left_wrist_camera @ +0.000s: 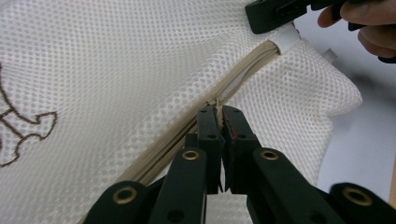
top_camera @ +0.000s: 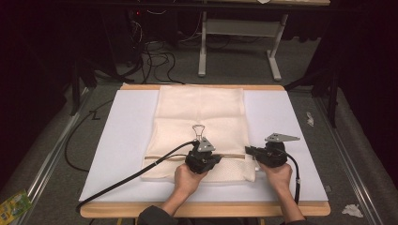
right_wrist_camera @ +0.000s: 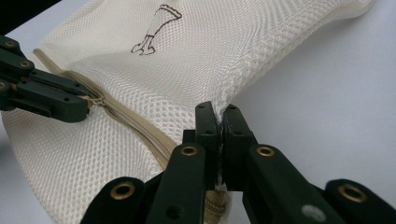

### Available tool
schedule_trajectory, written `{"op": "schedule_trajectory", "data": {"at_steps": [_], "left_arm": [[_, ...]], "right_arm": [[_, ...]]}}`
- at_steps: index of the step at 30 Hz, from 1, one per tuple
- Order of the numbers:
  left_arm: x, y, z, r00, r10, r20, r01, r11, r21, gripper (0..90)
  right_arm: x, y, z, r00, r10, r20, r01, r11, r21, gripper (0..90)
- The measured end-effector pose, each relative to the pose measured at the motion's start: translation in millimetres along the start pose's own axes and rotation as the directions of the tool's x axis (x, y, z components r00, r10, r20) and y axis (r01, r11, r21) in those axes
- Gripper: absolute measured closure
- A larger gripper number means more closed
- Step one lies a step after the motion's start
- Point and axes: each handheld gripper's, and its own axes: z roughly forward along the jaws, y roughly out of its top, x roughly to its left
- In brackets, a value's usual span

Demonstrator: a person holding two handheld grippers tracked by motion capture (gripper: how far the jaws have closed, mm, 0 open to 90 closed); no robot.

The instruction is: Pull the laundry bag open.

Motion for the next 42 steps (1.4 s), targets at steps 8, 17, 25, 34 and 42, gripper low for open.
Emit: {"op": "schedule_trajectory", "data": {"at_steps": [8,17,25,34,42], "left_arm": [[3.0,-2.7,-4.2,1.0000,-0.008,-0.002,0.008,1.0000,-0.004,87.1],[4.5,-5.3,-7.0,0.9998,-0.018,0.001,0.018,0.9998,-0.013,87.0],[8.5,-8.2,-12.6,0.9996,-0.028,-0.009,0.028,0.9994,-0.019,87.1],[10.3,-10.4,-16.2,0.9996,-0.028,-0.010,0.027,0.9993,-0.024,87.1],[14.9,-14.5,-24.9,0.9989,-0.041,-0.023,0.040,0.9984,-0.039,87.0]], "right_arm": [[-0.6,0.0,0.5,1.0000,0.004,0.003,-0.004,1.000,-0.001,88.7],[-1.0,0.2,0.2,1.0000,0.001,0.006,-0.001,1.000,0.001,88.7],[-2.7,-0.3,-0.1,0.9999,0.007,0.008,-0.007,1.000,0.003,88.6],[-2.3,-0.1,0.1,0.9999,0.006,0.011,-0.006,1.000,0.002,88.6],[-3.6,-0.5,0.4,0.9999,0.009,0.013,-0.009,1.000,0.000,88.6]]}}
